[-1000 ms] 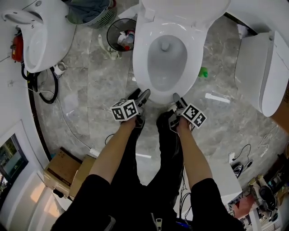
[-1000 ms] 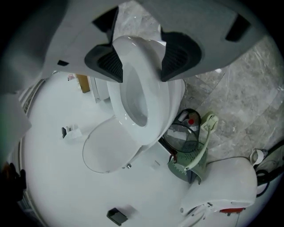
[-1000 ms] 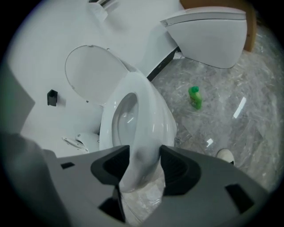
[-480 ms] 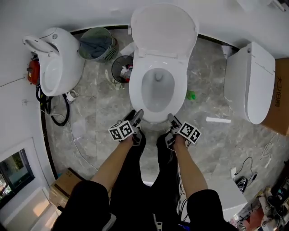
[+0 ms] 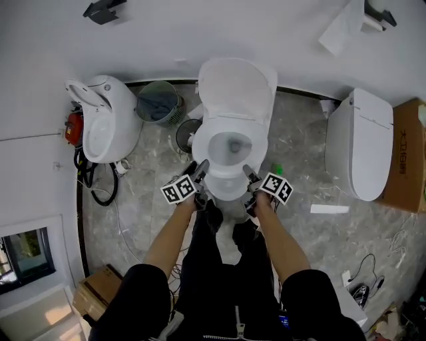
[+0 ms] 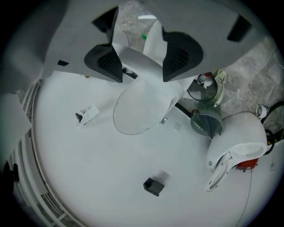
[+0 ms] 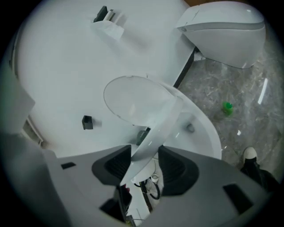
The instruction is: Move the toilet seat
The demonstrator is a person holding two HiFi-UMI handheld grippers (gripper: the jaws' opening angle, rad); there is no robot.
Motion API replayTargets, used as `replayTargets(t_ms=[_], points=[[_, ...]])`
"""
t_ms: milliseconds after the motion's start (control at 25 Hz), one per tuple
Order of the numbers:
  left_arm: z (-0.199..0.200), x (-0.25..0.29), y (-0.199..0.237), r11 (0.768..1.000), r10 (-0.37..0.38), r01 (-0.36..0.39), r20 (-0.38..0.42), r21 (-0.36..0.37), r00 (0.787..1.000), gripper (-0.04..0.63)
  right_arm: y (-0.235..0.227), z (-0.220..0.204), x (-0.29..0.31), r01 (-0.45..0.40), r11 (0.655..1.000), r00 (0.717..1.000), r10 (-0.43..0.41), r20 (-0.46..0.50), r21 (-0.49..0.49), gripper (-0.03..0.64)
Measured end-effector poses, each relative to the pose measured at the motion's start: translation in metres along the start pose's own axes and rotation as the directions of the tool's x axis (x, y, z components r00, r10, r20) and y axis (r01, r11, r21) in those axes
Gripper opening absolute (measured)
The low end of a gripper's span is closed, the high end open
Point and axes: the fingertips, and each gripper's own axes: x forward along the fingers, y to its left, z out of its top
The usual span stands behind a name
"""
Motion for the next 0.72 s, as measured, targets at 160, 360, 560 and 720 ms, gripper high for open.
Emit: replayTargets(t_ms=[160, 360, 560, 720], points=[[0.039, 0.013, -0.025, 0.999, -0.029, 0.027, 0.040, 0.032, 0.999, 0.288, 0.034, 0.033, 0.001, -0.088, 0.992, 0.995, 0.082, 0.061, 0.094, 0.188], [0.086, 0.031, -0.044, 0.998, -0.054, 0.052, 0.117, 0.022, 0.992, 0.295, 0.067, 0.069, 0.012, -0.123, 0.979, 0.986, 0.102, 0.134, 0.162, 0.189], [0.137, 0.065, -0.067, 0.992, -0.069, 0.053, 0.141, 0.114, 0.988, 0.286, 0.096, 0.112, 0.031, -0.117, 0.957, 0.982, 0.072, 0.174, 0.265, 0.184], [0.169, 0.093, -0.091, 0.943, -0.099, 0.069, 0.076, 0.325, 0.992, 0.207, 0.113, 0.137, 0.044, -0.096, 0.947, 0.975, 0.028, 0.219, 0.308, 0.184]])
